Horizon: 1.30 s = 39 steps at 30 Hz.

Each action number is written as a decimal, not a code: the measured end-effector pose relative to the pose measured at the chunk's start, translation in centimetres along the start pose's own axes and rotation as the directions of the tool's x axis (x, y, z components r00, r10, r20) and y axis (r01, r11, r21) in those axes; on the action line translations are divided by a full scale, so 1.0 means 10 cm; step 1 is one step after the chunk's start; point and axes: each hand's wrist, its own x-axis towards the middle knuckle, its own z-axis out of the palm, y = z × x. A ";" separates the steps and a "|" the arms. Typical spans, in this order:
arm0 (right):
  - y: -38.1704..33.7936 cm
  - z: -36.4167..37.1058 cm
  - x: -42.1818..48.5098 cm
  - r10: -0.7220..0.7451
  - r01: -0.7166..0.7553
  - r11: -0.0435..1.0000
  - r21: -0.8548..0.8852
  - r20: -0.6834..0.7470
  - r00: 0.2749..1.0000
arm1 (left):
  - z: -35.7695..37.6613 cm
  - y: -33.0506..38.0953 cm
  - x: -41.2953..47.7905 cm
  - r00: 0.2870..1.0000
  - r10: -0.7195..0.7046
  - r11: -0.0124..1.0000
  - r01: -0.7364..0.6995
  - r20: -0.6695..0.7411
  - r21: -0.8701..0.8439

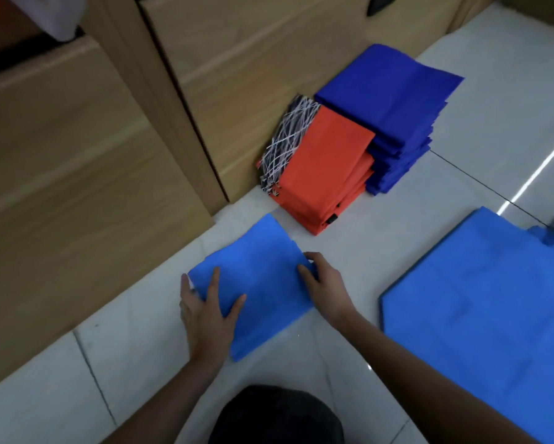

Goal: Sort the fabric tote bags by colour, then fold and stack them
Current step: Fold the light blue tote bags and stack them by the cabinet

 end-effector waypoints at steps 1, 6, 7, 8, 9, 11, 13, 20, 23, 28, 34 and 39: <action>-0.06 0.04 0.11 0.007 -0.008 0.999 -0.048 -0.010 1.000 | 0.00 -0.03 0.02 0.999 0.047 0.993 -0.046 -0.010 0.106; -0.25 0.21 0.53 0.050 -0.061 0.991 -0.119 -0.093 0.994 | 0.13 0.04 0.11 0.853 0.416 0.791 -0.511 0.317 0.336; -0.27 0.22 0.55 0.040 -0.050 0.993 -0.106 -0.095 0.995 | 0.16 0.04 0.14 0.847 0.399 0.779 -0.516 0.353 0.358; -0.27 0.22 0.54 0.013 -0.023 0.994 -0.103 -0.097 0.995 | 0.19 0.05 0.18 0.855 0.369 0.785 -0.497 0.365 0.369; -0.27 0.20 0.51 -0.028 0.016 0.993 -0.114 -0.103 0.994 | 0.21 0.06 0.23 0.864 0.348 0.795 -0.477 0.363 0.375; -0.20 0.15 0.38 -0.126 0.107 0.980 -0.167 -0.109 0.986 | 0.24 0.11 0.34 0.874 0.346 0.802 -0.464 0.342 0.375; -0.06 0.08 0.19 -0.191 0.168 0.962 -0.214 -0.092 0.977 | 0.26 0.17 0.43 0.870 0.364 0.795 -0.476 0.331 0.376; 0.42 -0.38 -0.54 -0.267 0.215 0.935 -0.283 -0.163 0.950 | 0.39 0.38 0.45 0.846 0.425 0.753 -0.528 0.322 0.393; 0.58 -0.59 -0.83 -0.295 0.199 0.920 -0.338 -0.265 0.918 | 0.46 0.39 0.49 0.850 0.417 0.760 -0.520 0.321 0.390; 0.88 -0.91 -1.21 -0.229 0.066 0.931 -0.359 -0.433 0.872 | 0.52 0.51 0.58 0.864 0.378 0.775 -0.491 0.331 0.397; 1.37 -1.08 -1.74 -0.147 -0.078 0.793 -0.604 -0.314 0.938 | 0.58 0.85 0.15 0.844 0.505 0.783 -0.536 0.181 0.315; 1.65 -1.03 -1.82 -0.042 -0.175 0.759 -0.627 -0.315 0.948 | 1.06 1.35 -0.37 0.353 0.849 0.426 -0.898 0.393 -0.113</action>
